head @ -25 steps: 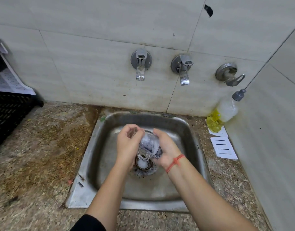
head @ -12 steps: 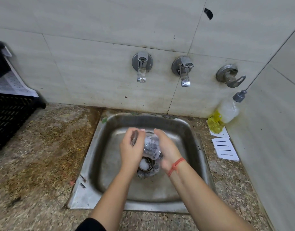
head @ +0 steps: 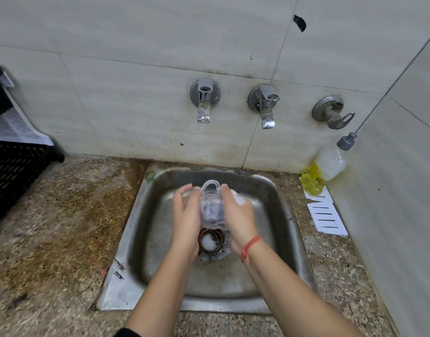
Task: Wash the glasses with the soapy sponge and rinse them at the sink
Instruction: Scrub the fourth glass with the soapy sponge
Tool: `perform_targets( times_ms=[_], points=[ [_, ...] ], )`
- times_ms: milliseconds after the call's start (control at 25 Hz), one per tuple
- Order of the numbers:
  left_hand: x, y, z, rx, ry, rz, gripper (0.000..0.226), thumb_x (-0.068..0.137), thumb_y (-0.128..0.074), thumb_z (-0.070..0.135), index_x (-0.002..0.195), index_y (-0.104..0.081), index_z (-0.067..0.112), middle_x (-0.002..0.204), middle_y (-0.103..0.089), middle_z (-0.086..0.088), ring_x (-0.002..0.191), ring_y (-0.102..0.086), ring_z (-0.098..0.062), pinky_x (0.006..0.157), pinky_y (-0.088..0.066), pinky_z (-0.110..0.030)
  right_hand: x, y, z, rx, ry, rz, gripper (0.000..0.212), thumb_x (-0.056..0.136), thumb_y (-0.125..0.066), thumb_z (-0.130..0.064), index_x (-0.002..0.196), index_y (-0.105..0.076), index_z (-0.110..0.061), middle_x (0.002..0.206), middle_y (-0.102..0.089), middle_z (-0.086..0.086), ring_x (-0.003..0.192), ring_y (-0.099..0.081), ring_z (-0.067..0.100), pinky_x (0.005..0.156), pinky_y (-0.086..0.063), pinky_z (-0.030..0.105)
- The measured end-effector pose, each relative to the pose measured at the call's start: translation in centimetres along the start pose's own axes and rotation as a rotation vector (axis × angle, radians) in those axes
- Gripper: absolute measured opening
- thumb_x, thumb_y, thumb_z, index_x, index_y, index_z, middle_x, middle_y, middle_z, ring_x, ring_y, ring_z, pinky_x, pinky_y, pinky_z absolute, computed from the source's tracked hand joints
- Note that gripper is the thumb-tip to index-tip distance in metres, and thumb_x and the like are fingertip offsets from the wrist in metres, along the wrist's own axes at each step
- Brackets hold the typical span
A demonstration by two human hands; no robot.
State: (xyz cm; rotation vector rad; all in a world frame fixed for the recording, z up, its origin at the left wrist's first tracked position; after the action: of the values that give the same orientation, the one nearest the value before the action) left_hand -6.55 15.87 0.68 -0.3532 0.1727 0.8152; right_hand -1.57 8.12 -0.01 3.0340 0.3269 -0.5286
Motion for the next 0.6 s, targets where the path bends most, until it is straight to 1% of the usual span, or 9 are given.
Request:
perform_targets(
  times_ms=[80, 120, 200, 280, 320, 400, 480, 520, 600],
  points=[
    [0.2, -0.3, 0.6, -0.176, 0.387, -0.069, 0.024, 0.097, -0.043, 0.019, 0.098, -0.065, 0.011, 0.075, -0.069, -0.005, 0.065, -0.066, -0.017, 0.054, -0.053, -0.025, -1.3, 0.5, -0.2, -0.435, 0.52, 0.146, 0.041, 0.085, -0.049, -0.055, 0.07, -0.058, -0.018, 0.068, -0.066, 0.003, 0.067, -0.062, 0.016, 0.064, -0.049, 0.032],
    [0.3, -0.3, 0.6, -0.138, 0.388, -0.073, 0.026, 0.096, -0.042, 0.016, 0.093, -0.066, 0.007, 0.071, -0.069, -0.006, 0.064, -0.066, -0.02, 0.052, -0.053, -0.025, -2.1, 0.3, -0.2, -0.456, 0.613, 0.169, 0.039, 0.085, -0.048, -0.057, 0.067, -0.054, -0.023, 0.061, -0.061, -0.002, 0.062, -0.057, 0.008, 0.06, -0.044, 0.028],
    [0.4, -0.1, 0.5, 0.133, -0.04, -0.001, 0.024, 0.092, -0.042, 0.008, 0.086, -0.065, 0.004, 0.073, -0.066, -0.004, 0.073, -0.064, -0.02, 0.062, -0.049, -0.025, -1.5, 0.3, -0.2, -0.111, 0.36, 0.119, 0.037, 0.089, -0.053, -0.051, 0.067, -0.058, -0.022, 0.063, -0.062, -0.005, 0.062, -0.057, -0.001, 0.06, -0.044, 0.024],
    [-0.2, 0.3, 0.6, 0.377, -0.555, -0.003, 0.024, 0.088, -0.042, 0.011, 0.082, -0.065, 0.007, 0.077, -0.064, 0.002, 0.078, -0.059, -0.01, 0.069, -0.043, -0.019, -1.1, 0.5, -1.2, 0.322, -0.219, -0.188, 0.035, 0.091, -0.056, -0.044, 0.088, -0.067, -0.011, 0.085, -0.07, 0.007, 0.076, -0.067, 0.016, 0.069, -0.055, 0.03],
    [-0.5, 0.4, 0.3, 0.408, -0.615, -0.05, 0.025, 0.087, -0.042, 0.015, 0.083, -0.065, 0.009, 0.078, -0.064, 0.004, 0.078, -0.059, -0.006, 0.07, -0.043, -0.017, -1.0, 0.7, -1.6, 0.377, -0.354, -0.27, 0.033, 0.092, -0.056, -0.039, 0.094, -0.065, -0.008, 0.089, -0.069, 0.013, 0.076, -0.068, 0.024, 0.067, -0.056, 0.032],
    [-0.6, 0.0, 0.5, 0.245, -0.323, -0.019, 0.021, 0.089, -0.045, 0.021, 0.088, -0.064, 0.012, 0.083, -0.067, 0.0, 0.083, -0.064, -0.011, 0.075, -0.049, -0.026, -1.2, 0.8, -1.7, 0.275, -0.208, -0.209, 0.02, 0.09, -0.059, -0.032, 0.082, -0.064, -0.014, 0.08, -0.068, 0.012, 0.071, -0.067, 0.025, 0.062, -0.055, 0.03],
    [-0.4, -0.7, 0.9, -0.073, 0.257, -0.1, 0.025, 0.097, -0.045, 0.026, 0.09, -0.064, 0.012, 0.079, -0.071, -0.007, 0.073, -0.069, -0.019, 0.064, -0.055, -0.031, -1.6, 0.9, -1.7, -0.121, 0.341, 0.01, 0.023, 0.084, -0.06, -0.039, 0.064, -0.055, -0.026, 0.066, -0.064, -0.001, 0.065, -0.062, 0.015, 0.063, -0.05, 0.028],
    [-0.2, -0.9, 1.1, -0.139, 0.395, -0.146, 0.029, 0.099, -0.043, 0.027, 0.09, -0.064, 0.009, 0.076, -0.071, -0.009, 0.066, -0.069, -0.019, 0.056, -0.056, -0.027, -2.4, 0.8, -1.9, -0.292, 0.522, 0.06, 0.026, 0.081, -0.057, -0.044, 0.061, -0.05, -0.029, 0.059, -0.059, -0.004, 0.061, -0.057, 0.009, 0.061, -0.045, 0.024],
    [0.1, -0.6, 1.0, -0.055, 0.215, -0.135, 0.026, 0.099, -0.045, 0.021, 0.093, -0.064, 0.005, 0.085, -0.071, -0.012, 0.074, -0.069, -0.022, 0.062, -0.056, -0.029, -2.3, 0.5, -1.3, -0.255, 0.514, 0.094, 0.026, 0.084, -0.057, -0.042, 0.063, -0.05, -0.028, 0.054, -0.054, -0.008, 0.055, -0.052, 0.004, 0.055, -0.039, 0.019]
  ],
)
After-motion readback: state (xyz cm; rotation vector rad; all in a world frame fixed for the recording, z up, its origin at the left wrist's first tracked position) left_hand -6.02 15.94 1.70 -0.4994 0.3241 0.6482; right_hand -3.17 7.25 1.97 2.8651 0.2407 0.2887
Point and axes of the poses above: each hand's wrist, its own x-axis towards the middle knuckle, its own y-axis out of the back of the hand, z = x × y, the point moved 1 cm from there along x, towards the middle knuckle
